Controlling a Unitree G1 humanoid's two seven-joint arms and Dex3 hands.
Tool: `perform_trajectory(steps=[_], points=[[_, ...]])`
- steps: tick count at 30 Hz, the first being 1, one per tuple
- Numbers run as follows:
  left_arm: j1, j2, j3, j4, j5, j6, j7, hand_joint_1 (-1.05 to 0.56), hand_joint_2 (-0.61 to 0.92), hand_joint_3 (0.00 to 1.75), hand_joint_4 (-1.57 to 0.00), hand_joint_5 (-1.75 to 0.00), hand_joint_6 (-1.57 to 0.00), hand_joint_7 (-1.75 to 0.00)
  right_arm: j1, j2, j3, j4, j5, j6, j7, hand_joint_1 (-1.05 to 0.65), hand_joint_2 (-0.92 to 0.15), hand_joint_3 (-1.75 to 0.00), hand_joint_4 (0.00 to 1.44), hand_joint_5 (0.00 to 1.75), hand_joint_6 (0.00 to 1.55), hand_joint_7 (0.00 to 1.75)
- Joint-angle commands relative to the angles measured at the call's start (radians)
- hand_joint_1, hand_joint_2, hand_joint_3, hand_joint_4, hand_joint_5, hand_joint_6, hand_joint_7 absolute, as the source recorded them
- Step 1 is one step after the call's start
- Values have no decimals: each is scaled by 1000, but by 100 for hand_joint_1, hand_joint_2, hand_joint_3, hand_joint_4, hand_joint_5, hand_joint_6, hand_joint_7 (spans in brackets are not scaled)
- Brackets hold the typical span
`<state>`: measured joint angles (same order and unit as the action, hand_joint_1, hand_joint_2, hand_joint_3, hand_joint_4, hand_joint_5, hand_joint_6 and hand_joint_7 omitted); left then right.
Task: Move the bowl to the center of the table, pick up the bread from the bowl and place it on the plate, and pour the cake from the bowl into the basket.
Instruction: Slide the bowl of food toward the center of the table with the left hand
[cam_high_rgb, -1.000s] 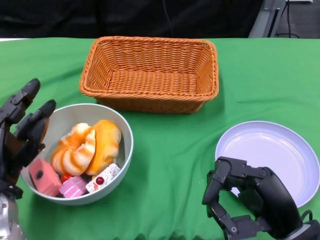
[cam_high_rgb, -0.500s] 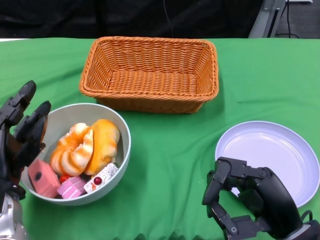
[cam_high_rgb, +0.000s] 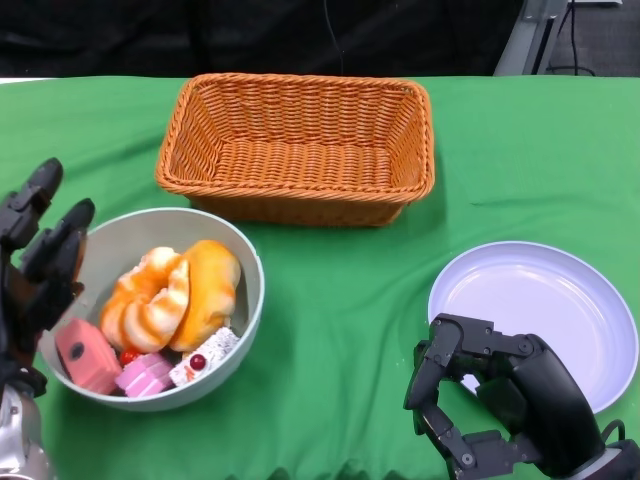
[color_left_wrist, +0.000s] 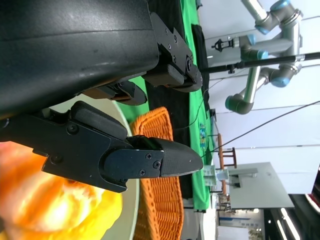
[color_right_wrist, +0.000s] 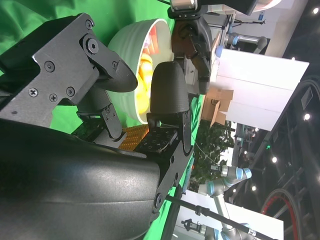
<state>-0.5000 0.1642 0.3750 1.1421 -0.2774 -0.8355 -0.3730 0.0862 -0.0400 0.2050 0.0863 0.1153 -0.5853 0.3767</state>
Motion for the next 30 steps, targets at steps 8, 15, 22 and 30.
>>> perform_trajectory(steps=[8, 15, 22, 30], points=[[-19, 33, 50, -44, -89, -56, -134, -75, 92, 42, -58, -3, -47, -2, -1, -5, -11, 7, 4, 6, -4, 1, -41, -126, 84, 165, 73, 138], [-25, 80, 47, -29, -55, -58, -126, -77, 92, 42, -60, -3, -48, -1, -8, -5, -10, 18, 12, 6, 5, 1, -41, -126, 83, 166, 73, 138], [-25, 159, -26, 54, 134, -31, 121, -71, 92, 44, -65, -3, -52, -2, -1, -4, -12, 14, 8, -3, 0, 1, -41, -125, 83, 166, 73, 139], [-21, 198, -81, 81, 238, -16, 266, -69, 92, 43, -62, 0, -50, 0, -3, -2, -14, 17, 6, -5, -3, 0, -41, -127, 83, 167, 73, 139]])
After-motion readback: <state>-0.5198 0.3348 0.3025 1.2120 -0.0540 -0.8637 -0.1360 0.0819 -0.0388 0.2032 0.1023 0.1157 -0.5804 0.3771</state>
